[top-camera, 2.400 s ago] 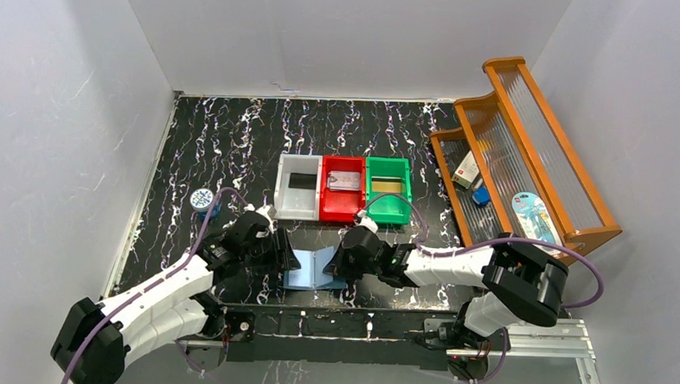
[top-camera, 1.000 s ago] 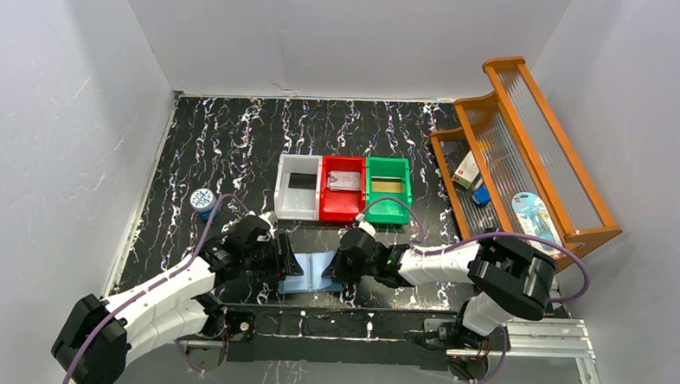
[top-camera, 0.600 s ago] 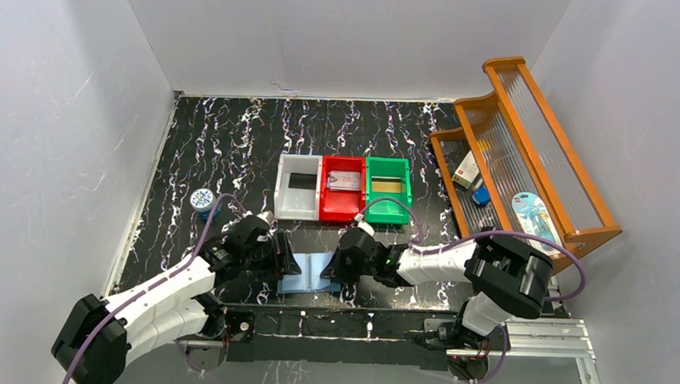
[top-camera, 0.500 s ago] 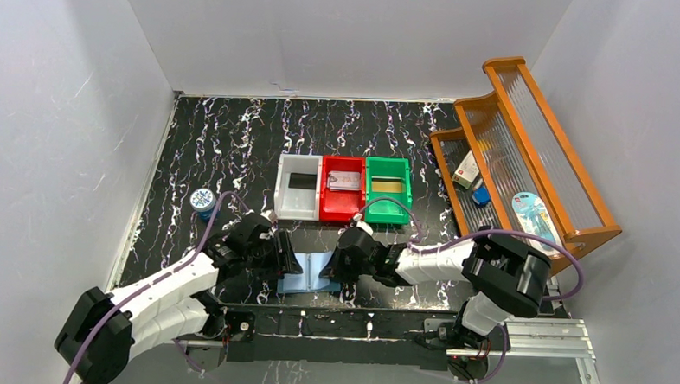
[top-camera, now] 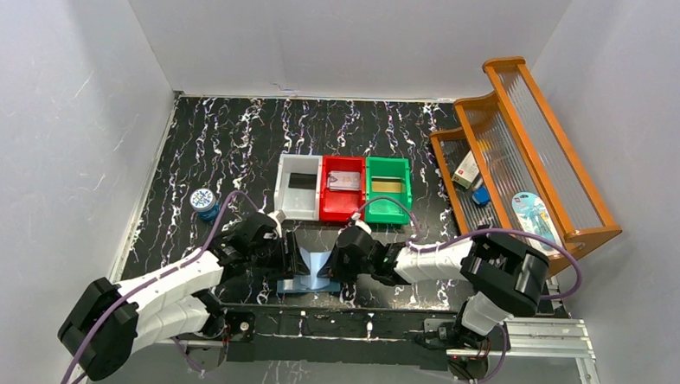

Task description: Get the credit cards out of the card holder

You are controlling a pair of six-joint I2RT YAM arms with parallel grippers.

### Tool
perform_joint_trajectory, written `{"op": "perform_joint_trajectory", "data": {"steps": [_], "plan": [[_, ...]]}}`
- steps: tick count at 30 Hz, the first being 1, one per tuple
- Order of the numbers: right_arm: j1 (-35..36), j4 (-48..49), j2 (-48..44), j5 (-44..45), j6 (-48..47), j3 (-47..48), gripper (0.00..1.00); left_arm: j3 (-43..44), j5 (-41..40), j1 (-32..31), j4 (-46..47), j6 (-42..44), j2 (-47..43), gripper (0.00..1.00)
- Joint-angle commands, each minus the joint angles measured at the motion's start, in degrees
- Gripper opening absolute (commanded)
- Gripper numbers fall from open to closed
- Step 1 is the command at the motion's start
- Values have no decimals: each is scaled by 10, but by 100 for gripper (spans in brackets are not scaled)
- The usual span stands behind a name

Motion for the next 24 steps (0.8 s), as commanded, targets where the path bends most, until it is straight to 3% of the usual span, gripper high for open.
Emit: {"op": "perform_joint_trajectory", "data": {"steps": [1,10,14,17,20,24], "plan": [[4,-56,-22,31,-28,29,22,10,-73,-3,-87,12,-37,58],[4,-210,-106,135,-59,72,45,79,-171,-3,-195,-4,-127,67],[4,-243,-154,175,-66,77,47,96,-207,-3,-215,-21,-163,70],[4,-217,-184,173,-104,72,47,104,-222,-3,-219,-22,-183,72],[4,-130,-194,125,-147,57,49,115,-238,-3,-227,-15,-189,75],[4,-59,-134,34,-177,63,51,137,-271,-3,-249,-6,-191,80]]}}
